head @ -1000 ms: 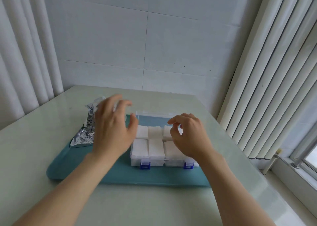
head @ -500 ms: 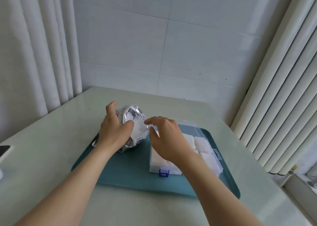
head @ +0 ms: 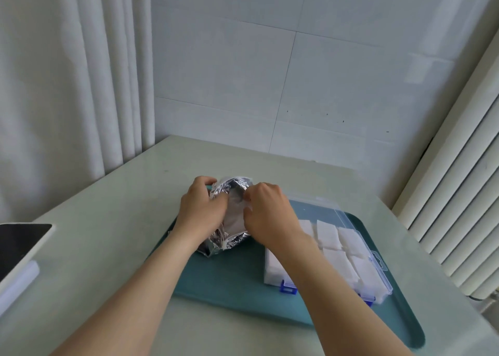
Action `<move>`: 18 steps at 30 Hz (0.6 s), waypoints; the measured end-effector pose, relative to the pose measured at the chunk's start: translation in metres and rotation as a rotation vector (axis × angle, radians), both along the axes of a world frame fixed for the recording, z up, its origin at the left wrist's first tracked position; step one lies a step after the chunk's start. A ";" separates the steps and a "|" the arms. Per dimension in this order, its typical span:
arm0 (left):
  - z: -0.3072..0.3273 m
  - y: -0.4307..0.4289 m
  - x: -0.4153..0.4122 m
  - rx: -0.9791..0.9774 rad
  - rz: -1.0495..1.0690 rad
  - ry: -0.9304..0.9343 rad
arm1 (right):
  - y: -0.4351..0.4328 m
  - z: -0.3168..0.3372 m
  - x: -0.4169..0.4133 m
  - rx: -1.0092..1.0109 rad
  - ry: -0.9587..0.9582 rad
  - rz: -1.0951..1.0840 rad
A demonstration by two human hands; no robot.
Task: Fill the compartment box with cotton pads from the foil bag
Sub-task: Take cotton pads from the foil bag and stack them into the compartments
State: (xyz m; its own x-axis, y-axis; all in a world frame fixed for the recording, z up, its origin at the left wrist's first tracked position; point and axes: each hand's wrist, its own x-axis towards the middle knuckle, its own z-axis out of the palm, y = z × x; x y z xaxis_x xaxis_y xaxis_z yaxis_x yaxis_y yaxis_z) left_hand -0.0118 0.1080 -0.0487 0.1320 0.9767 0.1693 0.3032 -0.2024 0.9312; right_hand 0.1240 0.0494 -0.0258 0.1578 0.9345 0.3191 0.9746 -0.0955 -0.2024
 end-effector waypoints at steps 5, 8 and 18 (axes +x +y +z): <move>-0.003 0.001 0.000 0.106 -0.010 0.120 | 0.005 0.000 0.003 -0.043 0.003 0.003; -0.006 0.005 -0.001 0.158 -0.023 0.172 | 0.008 -0.002 0.004 -0.036 0.048 0.028; -0.006 0.005 0.001 0.231 -0.015 0.071 | 0.004 0.004 0.004 -0.009 0.174 0.107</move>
State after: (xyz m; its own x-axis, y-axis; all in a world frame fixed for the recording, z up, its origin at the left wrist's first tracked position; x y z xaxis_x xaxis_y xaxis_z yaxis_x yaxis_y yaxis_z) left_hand -0.0112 0.1133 -0.0542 0.1657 0.9110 0.3775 0.3615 -0.4123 0.8363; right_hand 0.1277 0.0530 -0.0216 0.1094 0.9516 0.2872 0.9298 0.0042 -0.3680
